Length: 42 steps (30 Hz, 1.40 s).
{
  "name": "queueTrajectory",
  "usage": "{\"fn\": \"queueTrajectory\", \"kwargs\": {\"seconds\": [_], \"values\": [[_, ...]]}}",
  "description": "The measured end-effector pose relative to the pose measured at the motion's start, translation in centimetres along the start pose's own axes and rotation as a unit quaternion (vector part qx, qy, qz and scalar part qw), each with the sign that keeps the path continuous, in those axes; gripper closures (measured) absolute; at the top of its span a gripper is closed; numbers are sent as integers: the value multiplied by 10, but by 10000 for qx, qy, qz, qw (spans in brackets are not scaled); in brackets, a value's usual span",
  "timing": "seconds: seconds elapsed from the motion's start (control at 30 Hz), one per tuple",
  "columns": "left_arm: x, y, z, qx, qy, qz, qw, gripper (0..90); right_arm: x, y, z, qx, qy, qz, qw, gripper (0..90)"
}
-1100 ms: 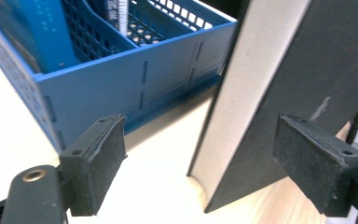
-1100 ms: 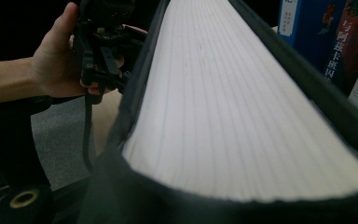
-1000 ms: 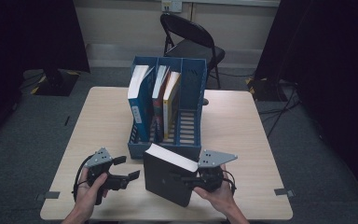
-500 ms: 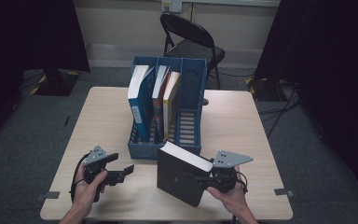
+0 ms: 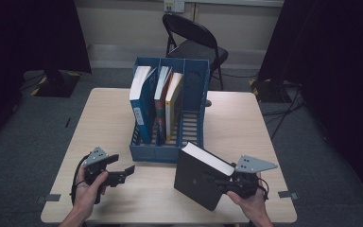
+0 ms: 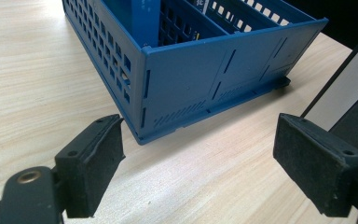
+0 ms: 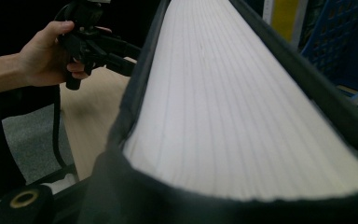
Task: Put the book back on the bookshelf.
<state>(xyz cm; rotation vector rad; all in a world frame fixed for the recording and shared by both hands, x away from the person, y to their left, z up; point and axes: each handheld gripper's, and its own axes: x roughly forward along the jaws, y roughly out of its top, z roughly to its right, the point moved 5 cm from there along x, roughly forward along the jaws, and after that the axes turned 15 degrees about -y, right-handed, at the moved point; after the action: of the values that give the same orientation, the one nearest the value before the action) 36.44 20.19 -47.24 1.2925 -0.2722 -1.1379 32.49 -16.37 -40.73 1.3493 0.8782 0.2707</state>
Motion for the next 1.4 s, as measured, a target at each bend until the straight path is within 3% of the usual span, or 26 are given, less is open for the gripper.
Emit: {"fn": "queueTrajectory", "kwargs": {"seconds": [0.33,0.63,0.93,1.4], "values": [[3,-1,1,7,-19,-22,10000,158,-22,-8,22,188,-358,5,9992,529],[4,-1,-1,31,0,-36,10000,158,-34,-13,47,418,-768,15,9962,530],[6,-2,0,39,-51,-59,10000,159,-32,-12,67,584,-1140,75,9917,530],[6,-2,-1,-17,-64,-46,10000,161,-14,-3,90,685,-1697,114,9830,530]]}}
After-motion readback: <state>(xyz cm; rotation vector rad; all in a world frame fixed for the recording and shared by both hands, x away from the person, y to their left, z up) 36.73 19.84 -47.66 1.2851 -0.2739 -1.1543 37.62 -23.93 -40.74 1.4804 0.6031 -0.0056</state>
